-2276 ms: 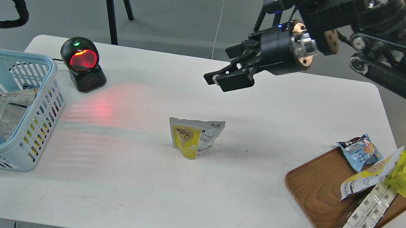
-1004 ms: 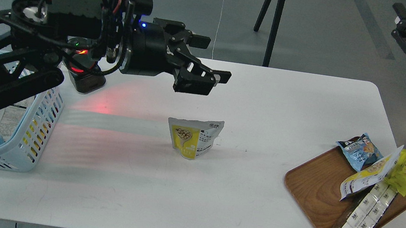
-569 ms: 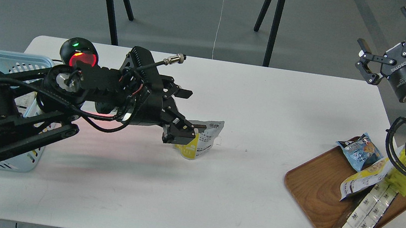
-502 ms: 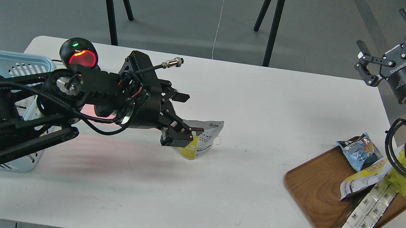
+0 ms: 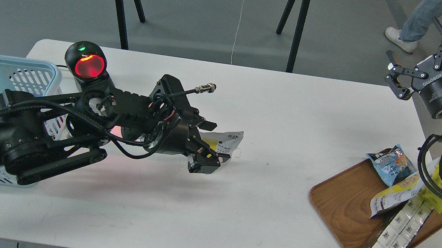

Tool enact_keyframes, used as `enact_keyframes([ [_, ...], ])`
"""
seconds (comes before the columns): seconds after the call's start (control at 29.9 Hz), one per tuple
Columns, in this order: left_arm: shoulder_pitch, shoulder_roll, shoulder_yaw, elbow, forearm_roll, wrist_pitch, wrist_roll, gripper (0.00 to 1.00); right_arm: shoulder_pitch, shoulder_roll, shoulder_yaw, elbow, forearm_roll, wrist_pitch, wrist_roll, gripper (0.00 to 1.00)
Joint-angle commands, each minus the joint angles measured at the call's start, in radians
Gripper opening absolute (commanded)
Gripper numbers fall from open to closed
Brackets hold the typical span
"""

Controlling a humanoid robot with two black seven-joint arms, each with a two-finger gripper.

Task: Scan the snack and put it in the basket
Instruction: 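Reach the left gripper to the standing yellow pouch and grasp it, then lift the pouch with the left gripper and hold it before the scanner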

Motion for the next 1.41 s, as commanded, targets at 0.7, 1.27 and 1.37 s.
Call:
enact_keyframes([
  [0.7, -0.010, -0.001, -0.008, 0.039, 0.000, 0.004, -0.002, 0.00, -0.001, -0.006, 0.014, -0.006, 0.000, 0.020, 0.000, 0.99],
  [1.27, -0.003, 0.289, -0.140, -0.104, 0.000, 0.005, -0.099, 0.00, -0.001, -0.029, 0.021, -0.008, 0.000, 0.020, 0.000, 0.99],
  [1.37, 0.001, 0.350, -0.140, -0.097, 0.000, 0.005, -0.108, 0.00, -0.001, -0.028, 0.023, -0.006, 0.000, 0.020, 0.000, 0.99],
])
